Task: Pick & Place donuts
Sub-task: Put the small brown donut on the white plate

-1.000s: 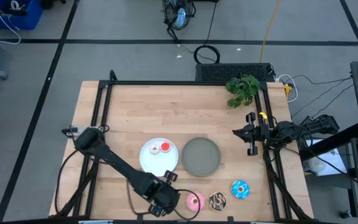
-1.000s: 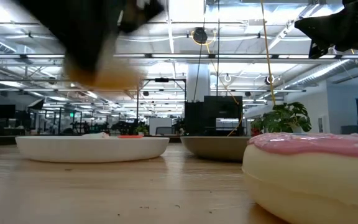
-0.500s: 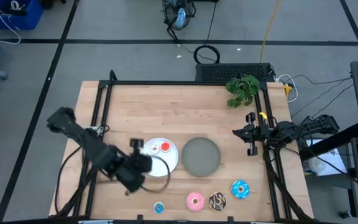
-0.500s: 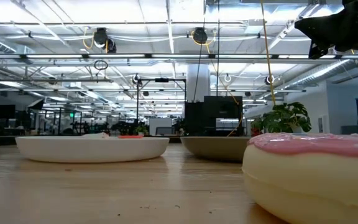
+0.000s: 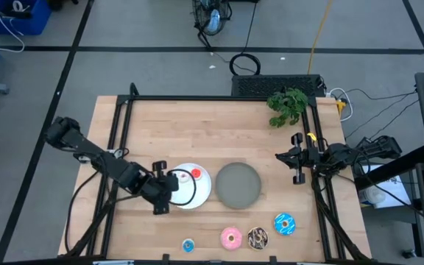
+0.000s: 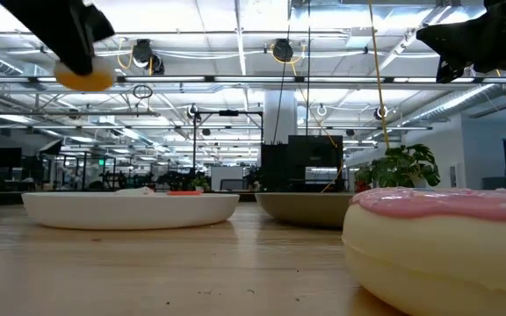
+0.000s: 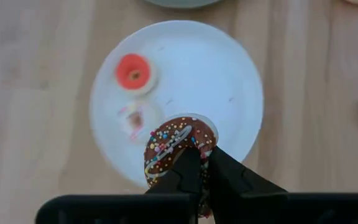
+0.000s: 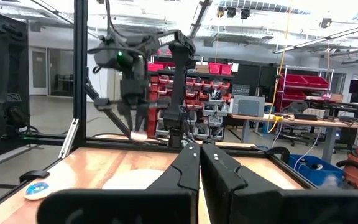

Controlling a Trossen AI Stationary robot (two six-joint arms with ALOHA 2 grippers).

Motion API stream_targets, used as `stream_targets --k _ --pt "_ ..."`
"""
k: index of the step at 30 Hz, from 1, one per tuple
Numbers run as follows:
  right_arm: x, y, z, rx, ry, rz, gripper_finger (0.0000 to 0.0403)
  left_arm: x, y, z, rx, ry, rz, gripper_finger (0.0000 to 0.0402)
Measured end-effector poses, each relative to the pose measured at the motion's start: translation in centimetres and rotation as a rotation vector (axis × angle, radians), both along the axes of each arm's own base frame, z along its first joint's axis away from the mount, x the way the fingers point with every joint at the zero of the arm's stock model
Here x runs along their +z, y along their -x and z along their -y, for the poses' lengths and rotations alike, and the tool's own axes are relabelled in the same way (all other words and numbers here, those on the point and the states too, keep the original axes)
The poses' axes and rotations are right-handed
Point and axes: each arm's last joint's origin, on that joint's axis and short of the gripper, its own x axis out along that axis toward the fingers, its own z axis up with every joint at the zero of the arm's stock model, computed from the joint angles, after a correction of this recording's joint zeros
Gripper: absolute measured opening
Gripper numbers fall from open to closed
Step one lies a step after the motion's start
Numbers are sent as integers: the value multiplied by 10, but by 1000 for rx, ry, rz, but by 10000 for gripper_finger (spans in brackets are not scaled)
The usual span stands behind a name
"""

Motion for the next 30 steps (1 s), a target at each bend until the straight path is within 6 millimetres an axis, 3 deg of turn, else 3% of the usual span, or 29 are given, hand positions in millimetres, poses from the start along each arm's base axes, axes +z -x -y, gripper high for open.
stream_targets --k 7,17,21,27,30 --pt "0 0 0 1 -1 2 4 -40 -15 -6 -17 32 9 18" --pt "0 0 0 -1 -1 2 4 -95 -22 -16 35 54 -146 17" --pt "0 0 0 -1 -1 2 4 -107 -27 -14 13 51 -172 29" --pt "0 0 0 -1 -2 3 4 -114 -28 -15 60 84 -207 18" --pt "0 0 0 0 -2 4 4 -113 -29 -17 91 106 -213 41"
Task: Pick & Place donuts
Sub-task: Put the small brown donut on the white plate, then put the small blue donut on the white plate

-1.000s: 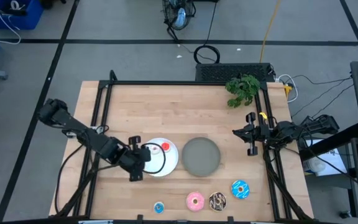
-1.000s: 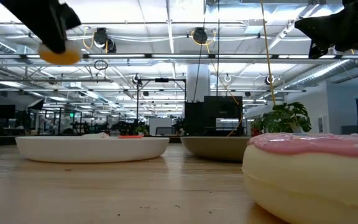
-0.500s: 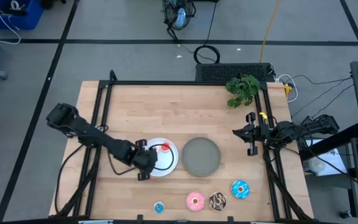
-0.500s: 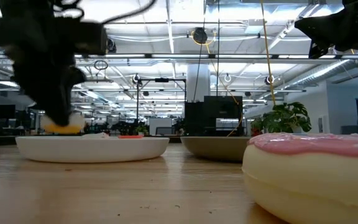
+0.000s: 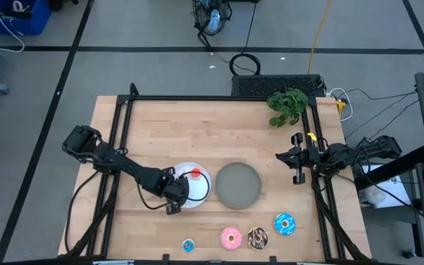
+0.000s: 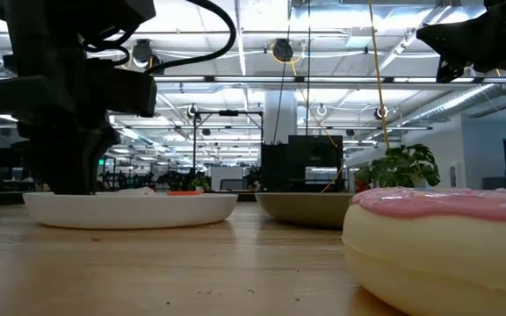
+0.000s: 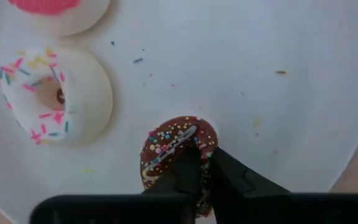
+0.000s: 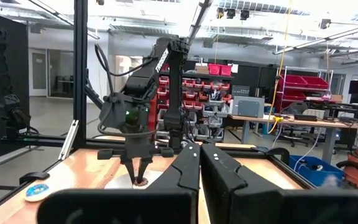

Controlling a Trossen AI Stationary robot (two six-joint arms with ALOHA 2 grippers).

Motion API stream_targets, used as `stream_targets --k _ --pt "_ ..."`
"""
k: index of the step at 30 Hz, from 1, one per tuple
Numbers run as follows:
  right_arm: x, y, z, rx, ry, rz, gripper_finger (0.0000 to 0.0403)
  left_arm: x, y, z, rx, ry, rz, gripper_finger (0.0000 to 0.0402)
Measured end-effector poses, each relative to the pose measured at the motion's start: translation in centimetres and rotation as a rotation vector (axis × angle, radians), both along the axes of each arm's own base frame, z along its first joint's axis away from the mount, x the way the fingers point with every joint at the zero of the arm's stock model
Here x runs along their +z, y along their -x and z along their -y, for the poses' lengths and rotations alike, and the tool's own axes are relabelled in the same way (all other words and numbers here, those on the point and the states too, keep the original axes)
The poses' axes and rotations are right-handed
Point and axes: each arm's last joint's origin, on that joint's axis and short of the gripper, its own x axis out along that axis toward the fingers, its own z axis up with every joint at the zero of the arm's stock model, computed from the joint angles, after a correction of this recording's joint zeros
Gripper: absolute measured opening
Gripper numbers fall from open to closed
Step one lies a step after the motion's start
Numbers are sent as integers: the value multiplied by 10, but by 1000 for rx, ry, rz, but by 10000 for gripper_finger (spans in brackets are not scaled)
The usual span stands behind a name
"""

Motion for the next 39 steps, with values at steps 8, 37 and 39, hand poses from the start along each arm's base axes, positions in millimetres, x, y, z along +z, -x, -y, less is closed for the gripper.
stream_targets --k 8,37,39 --pt "0 0 0 2 0 0 4 14 -7 3 -18 41 -14 169" --pt "0 0 0 3 0 0 4 141 -33 64 -211 -91 283 8" --pt "0 0 0 4 -6 0 4 143 -28 69 -227 -110 274 5"
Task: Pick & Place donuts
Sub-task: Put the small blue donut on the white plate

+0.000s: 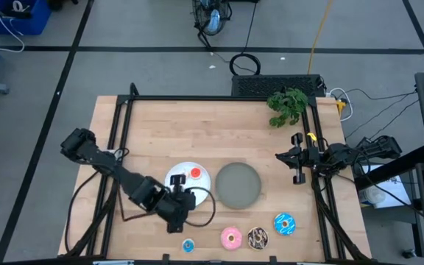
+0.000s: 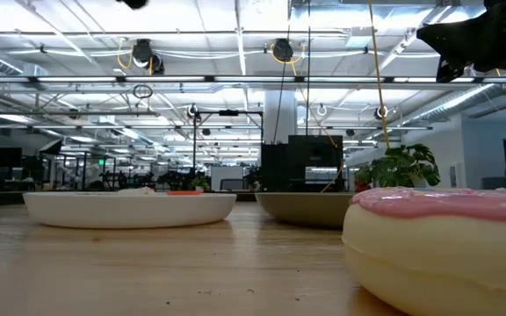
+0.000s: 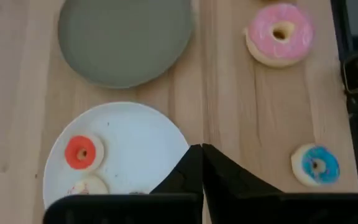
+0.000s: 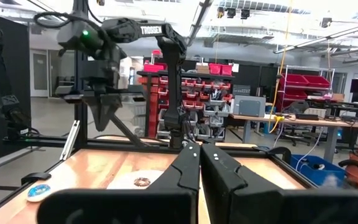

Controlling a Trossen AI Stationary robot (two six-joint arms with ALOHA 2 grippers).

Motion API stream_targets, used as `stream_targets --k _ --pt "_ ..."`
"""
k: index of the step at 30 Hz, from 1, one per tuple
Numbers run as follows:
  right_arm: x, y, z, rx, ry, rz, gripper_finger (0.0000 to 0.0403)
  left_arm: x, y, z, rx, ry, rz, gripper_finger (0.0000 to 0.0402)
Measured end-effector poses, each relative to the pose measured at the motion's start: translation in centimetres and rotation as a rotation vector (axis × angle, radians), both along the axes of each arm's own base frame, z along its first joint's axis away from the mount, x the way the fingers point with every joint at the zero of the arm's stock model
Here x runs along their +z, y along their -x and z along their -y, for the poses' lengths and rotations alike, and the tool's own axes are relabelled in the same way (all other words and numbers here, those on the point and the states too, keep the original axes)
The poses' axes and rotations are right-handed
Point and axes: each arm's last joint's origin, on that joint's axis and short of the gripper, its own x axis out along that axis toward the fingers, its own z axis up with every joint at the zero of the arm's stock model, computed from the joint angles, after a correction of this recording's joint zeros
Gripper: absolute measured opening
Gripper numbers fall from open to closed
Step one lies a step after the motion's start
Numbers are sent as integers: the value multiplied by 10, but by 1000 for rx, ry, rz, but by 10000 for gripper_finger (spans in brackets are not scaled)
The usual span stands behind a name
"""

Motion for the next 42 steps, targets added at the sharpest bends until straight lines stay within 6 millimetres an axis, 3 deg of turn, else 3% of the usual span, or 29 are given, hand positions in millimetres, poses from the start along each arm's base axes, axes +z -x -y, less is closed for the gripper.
stream_targets --k 10,18,42 --pt "1 0 0 0 -3 8 4 -8 16 13 -4 -47 -84 3" --pt "1 0 0 5 -27 8 4 -8 17 13 35 13 -110 11" --pt "1 0 0 4 -24 7 4 -8 15 11 36 -27 -89 17"
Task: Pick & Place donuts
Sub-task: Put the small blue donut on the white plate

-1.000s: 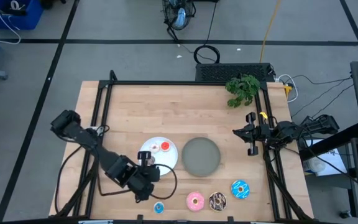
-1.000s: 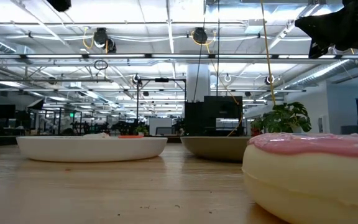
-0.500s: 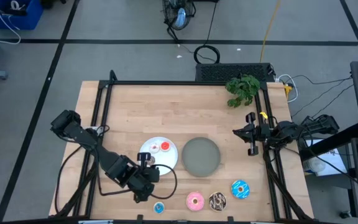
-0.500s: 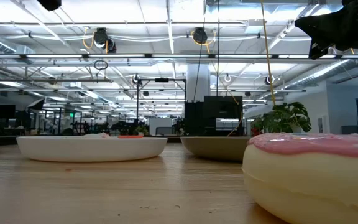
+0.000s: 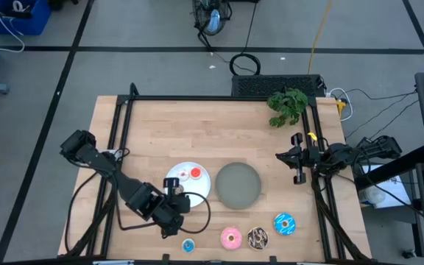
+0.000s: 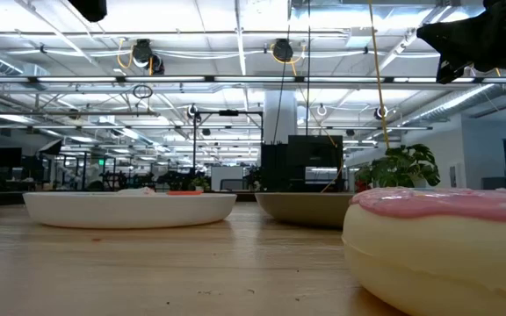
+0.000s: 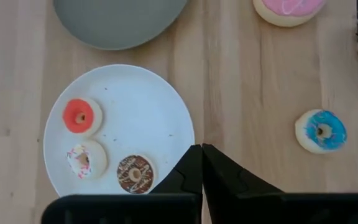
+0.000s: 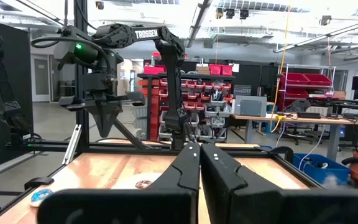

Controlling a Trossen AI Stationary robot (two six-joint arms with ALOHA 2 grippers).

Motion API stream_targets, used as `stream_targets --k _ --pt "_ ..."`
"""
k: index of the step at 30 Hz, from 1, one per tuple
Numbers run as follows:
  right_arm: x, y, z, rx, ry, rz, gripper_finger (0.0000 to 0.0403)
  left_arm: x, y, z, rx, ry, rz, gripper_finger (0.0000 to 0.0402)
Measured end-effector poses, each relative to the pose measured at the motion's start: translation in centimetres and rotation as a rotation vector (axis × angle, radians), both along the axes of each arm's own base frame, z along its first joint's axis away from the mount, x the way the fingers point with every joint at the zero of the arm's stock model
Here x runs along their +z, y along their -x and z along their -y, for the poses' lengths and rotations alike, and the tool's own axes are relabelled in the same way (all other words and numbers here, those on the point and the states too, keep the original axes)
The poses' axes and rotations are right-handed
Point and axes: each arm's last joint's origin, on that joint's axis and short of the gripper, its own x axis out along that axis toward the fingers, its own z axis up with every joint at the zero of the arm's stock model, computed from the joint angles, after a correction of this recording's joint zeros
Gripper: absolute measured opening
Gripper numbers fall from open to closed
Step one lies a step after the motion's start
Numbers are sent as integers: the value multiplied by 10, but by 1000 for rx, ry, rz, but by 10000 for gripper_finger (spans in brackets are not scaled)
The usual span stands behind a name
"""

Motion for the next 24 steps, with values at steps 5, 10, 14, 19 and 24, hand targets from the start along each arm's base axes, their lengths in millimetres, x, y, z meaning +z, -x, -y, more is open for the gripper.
stream_targets --k 5,10,14,19,24 --pt "0 0 0 0 0 0 4 0 -2 -3 37 14 1 15" --pt "0 0 0 -1 5 0 4 0 -4 -6 10 -4 -2 4" --pt "0 0 0 0 0 0 4 0 -4 -7 -20 -44 8 16" --pt "0 0 0 1 -3 0 4 0 -4 -7 -30 -49 7 21" --pt "0 0 0 1 -2 0 4 0 -4 -7 -9 -36 9 5"
